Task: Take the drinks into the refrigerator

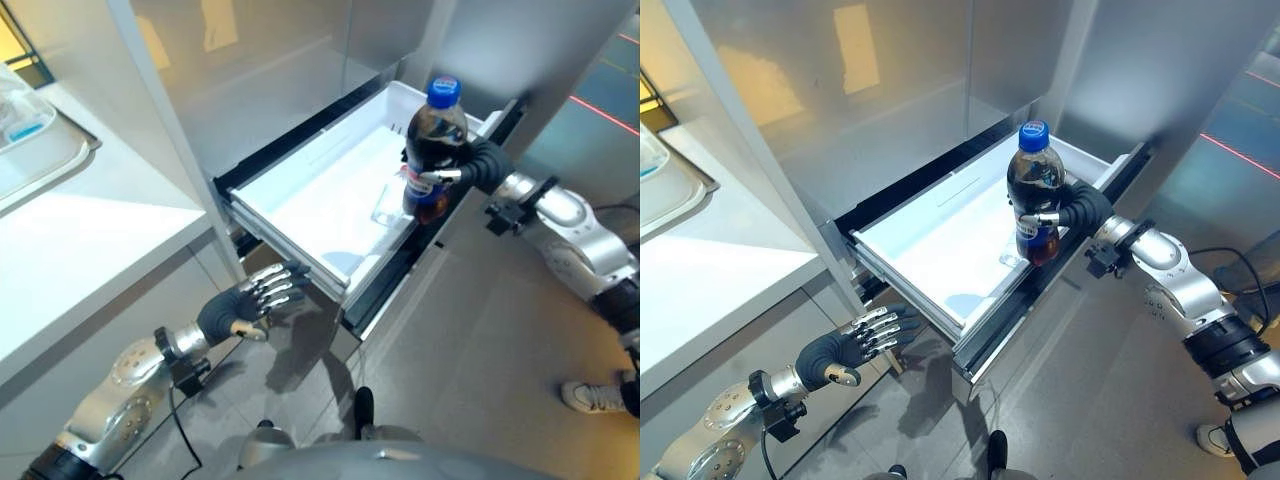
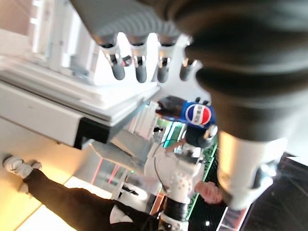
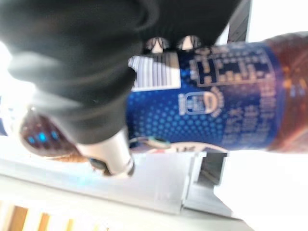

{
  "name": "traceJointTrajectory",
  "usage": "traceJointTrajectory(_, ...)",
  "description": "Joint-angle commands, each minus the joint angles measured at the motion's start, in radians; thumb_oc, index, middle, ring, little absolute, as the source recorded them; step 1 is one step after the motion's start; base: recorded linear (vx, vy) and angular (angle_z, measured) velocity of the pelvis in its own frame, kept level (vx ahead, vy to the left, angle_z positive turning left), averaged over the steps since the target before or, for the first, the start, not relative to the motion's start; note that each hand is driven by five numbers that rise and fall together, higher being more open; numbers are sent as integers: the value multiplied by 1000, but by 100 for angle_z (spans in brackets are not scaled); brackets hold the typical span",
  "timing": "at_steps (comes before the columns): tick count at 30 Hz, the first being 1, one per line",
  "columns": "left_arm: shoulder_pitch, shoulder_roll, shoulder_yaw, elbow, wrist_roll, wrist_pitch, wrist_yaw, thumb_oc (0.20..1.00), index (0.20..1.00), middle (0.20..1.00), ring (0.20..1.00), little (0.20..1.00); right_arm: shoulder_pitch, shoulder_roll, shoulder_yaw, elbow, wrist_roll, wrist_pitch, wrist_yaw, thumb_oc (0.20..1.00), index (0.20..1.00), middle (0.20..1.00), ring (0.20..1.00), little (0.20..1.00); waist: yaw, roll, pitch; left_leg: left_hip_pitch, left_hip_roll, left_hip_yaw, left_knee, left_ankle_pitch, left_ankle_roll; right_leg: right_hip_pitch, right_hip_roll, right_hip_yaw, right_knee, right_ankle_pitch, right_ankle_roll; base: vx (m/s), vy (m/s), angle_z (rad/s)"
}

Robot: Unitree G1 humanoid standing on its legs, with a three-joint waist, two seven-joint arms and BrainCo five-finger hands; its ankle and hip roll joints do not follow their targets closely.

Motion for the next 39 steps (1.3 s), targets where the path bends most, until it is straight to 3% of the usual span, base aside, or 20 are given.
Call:
traceJointTrajectory(1, -39, 52, -27, -66, -49, -26, -21, 1000, 1000, 1000, 1000, 1000, -264, -37, -14, 26, 18, -95, -31, 200, 200, 200, 200, 200, 9, 7, 24, -56, -43, -69, 46, -33, 91, 7, -24, -86, 197, -174, 72, 0, 0, 0)
traceJointTrajectory(13, -96, 112, -66, -73, -48, -31, -6, 1000, 1000, 1000, 1000, 1000, -472, 78, 160, 288, -138, -49, -72, 200, 200, 200, 200, 200, 39, 28, 94, -143, -38, -102, 55, 6, 84, -77, -29, -116, 237, -166, 63, -57, -16, 7)
traceJointTrajectory(22, -141, 138, -83, -84, -28, -46, 13, 1000, 1000, 1000, 1000, 1000, -501, 136, 207, 386, -264, -26, -90, 200, 200, 200, 200, 200, 53, 51, 144, -214, -27, -140, 61, 40, 75, -158, -34, -142, 310, -178, 56, -66, -34, 12)
traceJointTrajectory(31, -201, 148, -140, -89, -5, -58, 40, 1000, 1000, 1000, 1000, 1000, -491, 216, 235, 451, -386, -16, -105, 200, 200, 200, 200, 200, 67, 73, 176, -263, -5, -221, 25, 96, 59, -226, -50, -206, 395, -211, 45, -48, -55, 21)
traceJointTrajectory(39, -207, 138, -155, -95, 20, -55, 68, 1000, 1000, 1000, 1000, 1000, -520, 317, 283, 530, -559, 11, -110, 200, 200, 200, 200, 200, 75, 82, 199, -279, 5, -261, 23, 107, 54, -234, -57, -245, 424, -228, 36, -25, -44, 19)
